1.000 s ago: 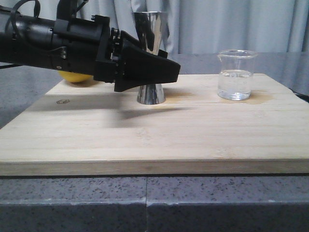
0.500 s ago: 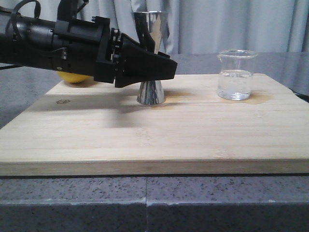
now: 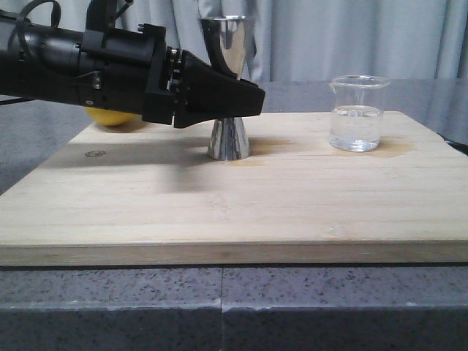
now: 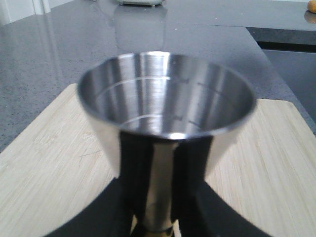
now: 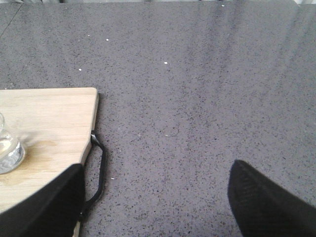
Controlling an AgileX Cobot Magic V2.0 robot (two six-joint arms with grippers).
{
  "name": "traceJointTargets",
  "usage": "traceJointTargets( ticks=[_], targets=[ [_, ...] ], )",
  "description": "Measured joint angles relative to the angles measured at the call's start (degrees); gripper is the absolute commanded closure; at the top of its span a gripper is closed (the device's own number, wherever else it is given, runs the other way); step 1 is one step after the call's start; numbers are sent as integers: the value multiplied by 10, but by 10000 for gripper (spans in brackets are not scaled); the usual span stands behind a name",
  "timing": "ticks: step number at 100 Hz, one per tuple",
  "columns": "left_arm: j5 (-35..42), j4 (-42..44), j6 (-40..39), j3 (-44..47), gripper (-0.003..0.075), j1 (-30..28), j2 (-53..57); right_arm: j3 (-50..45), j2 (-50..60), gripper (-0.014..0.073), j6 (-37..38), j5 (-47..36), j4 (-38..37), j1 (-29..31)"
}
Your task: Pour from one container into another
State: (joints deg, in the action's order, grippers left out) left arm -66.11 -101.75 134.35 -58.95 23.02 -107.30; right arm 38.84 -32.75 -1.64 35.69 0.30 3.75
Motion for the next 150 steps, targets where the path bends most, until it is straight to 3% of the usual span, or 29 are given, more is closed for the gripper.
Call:
traceJointTargets(
  ticks=[59,89,106,150],
  targets=[
    [0,0,0,0,671,0,-1,0,0,51,0,0,0,0],
    [0,0,-17,0,680,0,-1,0,-9,51,-28,0,23,-4],
    [0,1,-31,-1,680,0,-1,0,-41,51,-65,-1,59,-37],
    [0,1,-32,-1,680,0,-1,0,-99,51,-72,-28,71,-150]
  ],
)
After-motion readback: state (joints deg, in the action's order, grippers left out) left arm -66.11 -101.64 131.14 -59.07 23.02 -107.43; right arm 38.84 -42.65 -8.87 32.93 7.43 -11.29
